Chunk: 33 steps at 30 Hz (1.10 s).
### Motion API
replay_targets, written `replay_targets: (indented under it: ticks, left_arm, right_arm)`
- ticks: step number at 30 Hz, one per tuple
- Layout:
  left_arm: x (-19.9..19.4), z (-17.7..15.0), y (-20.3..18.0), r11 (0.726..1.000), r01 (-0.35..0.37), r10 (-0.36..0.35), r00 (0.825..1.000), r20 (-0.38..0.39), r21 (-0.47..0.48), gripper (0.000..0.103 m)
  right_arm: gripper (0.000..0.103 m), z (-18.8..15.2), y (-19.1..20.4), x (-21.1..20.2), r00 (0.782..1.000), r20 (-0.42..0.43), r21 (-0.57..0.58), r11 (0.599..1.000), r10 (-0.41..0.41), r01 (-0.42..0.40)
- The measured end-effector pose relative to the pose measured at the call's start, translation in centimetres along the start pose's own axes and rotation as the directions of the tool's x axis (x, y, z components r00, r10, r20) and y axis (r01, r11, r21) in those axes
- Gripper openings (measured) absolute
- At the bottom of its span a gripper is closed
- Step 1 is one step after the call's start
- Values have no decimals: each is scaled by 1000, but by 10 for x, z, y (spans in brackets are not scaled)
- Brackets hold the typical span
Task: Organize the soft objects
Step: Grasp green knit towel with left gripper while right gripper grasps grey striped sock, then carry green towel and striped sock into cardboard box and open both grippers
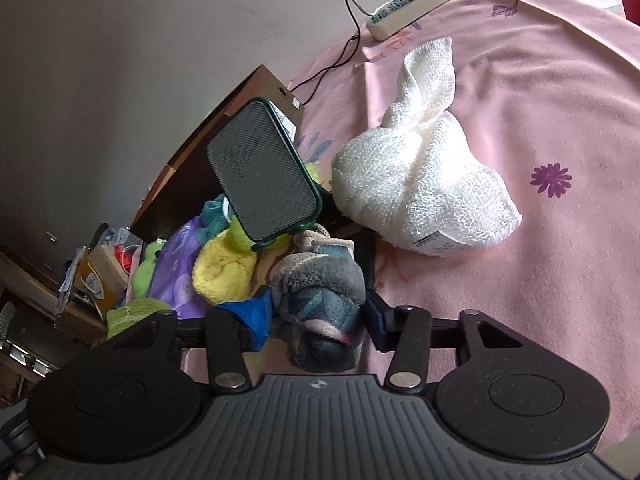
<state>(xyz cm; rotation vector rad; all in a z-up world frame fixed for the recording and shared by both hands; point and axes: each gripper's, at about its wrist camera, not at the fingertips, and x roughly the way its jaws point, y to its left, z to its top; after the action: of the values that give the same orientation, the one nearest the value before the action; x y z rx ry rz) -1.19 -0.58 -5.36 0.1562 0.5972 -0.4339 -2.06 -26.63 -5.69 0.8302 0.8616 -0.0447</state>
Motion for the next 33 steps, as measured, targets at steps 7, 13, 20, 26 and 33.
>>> replay_targets:
  ticks: [7, 13, 20, 26, 33]
  left_arm:
    - [0, 16, -2, 999, 36, -35, 999, 30, -6, 9]
    - [-1, 41, 7, 998, 64, -63, 995, 76, -20, 9]
    - [9, 88, 34, 998, 46, -41, 989, 142, -38, 9]
    - [35, 134, 65, 999, 6, 1, 985, 170, -43, 9]
    - [87, 172, 99, 995, -67, 78, 982, 170, -68, 9]
  right_arm:
    - [30, 11, 16, -35, 998, 15, -86, 995, 57, -55]
    - [30, 42, 48, -57, 988, 75, -169, 978, 133, -119]
    - [30, 100, 97, -35, 978, 84, -218, 961, 190, -168]
    - [31, 141, 135, 8, 978, 94, -283, 947, 184, -151]
    - [31, 173, 161, 85, 990, 75, -315, 945, 123, -93]
